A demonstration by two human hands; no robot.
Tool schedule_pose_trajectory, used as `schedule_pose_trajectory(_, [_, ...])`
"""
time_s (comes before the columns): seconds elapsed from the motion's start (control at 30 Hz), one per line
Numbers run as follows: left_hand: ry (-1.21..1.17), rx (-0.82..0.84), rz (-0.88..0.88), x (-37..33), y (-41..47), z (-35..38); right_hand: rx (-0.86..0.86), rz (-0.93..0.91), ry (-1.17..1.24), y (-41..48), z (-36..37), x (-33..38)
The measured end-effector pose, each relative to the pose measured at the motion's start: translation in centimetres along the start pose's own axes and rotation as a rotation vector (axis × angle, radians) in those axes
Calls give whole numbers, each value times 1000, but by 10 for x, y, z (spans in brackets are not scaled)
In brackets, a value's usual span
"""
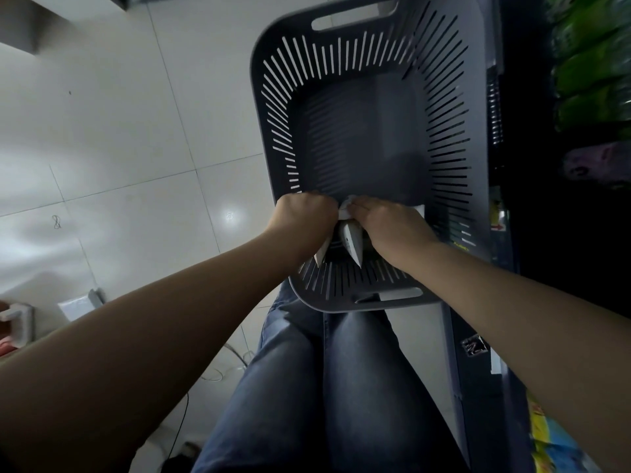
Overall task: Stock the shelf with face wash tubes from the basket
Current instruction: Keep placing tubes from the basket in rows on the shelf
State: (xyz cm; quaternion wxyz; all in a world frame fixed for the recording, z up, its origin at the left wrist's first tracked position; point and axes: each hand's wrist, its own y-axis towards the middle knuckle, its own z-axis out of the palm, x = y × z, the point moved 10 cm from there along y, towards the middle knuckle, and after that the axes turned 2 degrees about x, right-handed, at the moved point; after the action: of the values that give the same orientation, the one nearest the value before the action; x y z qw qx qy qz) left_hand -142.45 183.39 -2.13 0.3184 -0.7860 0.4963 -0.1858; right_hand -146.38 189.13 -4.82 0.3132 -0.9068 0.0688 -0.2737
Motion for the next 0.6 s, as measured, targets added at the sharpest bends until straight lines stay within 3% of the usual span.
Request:
schedule_pose_trajectory(0.33, [27,-143,8,2,-5,-53,-141,92,24,-22,-49,-6])
schedule_pose_trajectory(0.6, [129,-183,83,-3,-27,-111,-357,226,29,-60,-119,-3])
